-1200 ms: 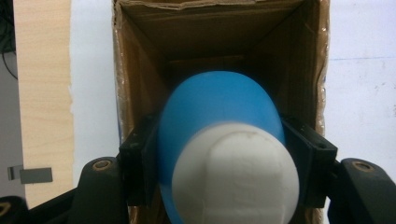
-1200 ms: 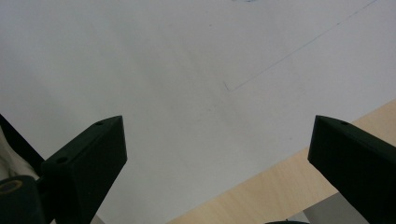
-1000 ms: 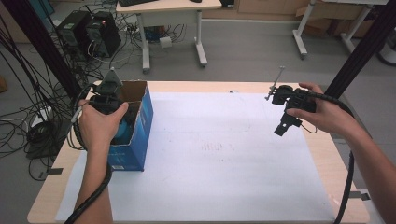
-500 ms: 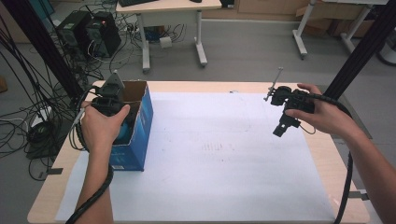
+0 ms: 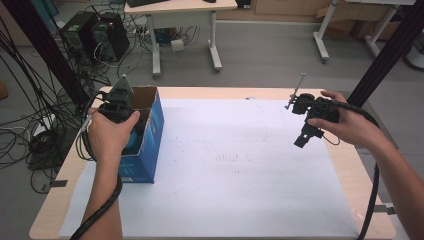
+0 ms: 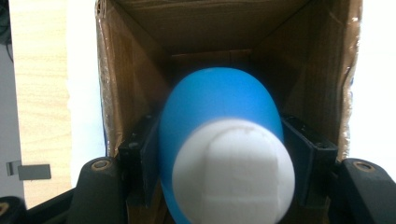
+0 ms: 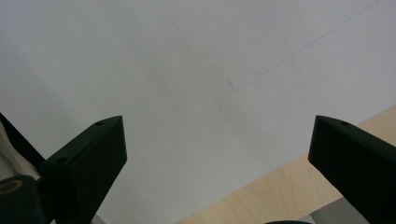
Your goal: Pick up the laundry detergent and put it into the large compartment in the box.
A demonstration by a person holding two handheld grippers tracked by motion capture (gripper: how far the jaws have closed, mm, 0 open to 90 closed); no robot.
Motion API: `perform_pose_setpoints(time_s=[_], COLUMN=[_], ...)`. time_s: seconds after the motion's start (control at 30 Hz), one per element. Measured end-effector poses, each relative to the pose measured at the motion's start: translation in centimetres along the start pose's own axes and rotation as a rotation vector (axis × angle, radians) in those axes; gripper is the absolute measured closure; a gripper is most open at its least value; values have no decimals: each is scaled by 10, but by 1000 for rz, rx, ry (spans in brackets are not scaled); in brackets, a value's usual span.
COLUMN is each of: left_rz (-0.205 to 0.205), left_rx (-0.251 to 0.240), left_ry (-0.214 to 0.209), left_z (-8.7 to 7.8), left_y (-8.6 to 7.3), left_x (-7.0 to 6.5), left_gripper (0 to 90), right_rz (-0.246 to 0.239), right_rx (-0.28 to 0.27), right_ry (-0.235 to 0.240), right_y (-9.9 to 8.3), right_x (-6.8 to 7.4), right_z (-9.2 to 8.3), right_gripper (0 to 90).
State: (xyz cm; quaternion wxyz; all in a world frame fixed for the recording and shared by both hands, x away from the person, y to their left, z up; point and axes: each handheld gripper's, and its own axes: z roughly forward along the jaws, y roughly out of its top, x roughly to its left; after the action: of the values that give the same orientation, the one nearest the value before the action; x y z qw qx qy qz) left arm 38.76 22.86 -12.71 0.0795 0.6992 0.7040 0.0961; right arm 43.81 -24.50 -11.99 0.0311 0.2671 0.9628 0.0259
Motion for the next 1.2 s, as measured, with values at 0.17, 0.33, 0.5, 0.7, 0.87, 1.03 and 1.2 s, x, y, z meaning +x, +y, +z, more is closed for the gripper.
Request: perform_pose_setpoints(time_s=[0.17, 0.33, 0.5, 0.7, 0.87, 1.03, 1.2], left_rz=[-8, -9, -12, -10, 2, 24, 39], left_rx=[-13, -22, -23, -90, -145, -170, -176], left_ry=[0, -7, -17, -25, -23, -40, -64], left_z=[-10, -19, -27, -48, -66, -78, -86], left_y=[-4, -7, -12, -29, -37, -39, -36], left_x=[2, 3, 5, 2, -7, -14, -19], left_gripper=[368, 356, 324, 249, 180, 132, 92], right_rz=[-3, -10, -12, -12, -14, -10, -4], right_rx=[2, -4, -9, -16, -29, -40, -52], right_ry=[6, 7, 8, 5, 2, 0, -4], right_y=[0, 1, 1, -1, -2, -6, -11], right_x=[0, 1, 3, 3, 5, 5, 4], right_z=[2, 1, 1, -2, -4, -7, -11], right_gripper=[45, 45, 45, 45, 45, 46, 45])
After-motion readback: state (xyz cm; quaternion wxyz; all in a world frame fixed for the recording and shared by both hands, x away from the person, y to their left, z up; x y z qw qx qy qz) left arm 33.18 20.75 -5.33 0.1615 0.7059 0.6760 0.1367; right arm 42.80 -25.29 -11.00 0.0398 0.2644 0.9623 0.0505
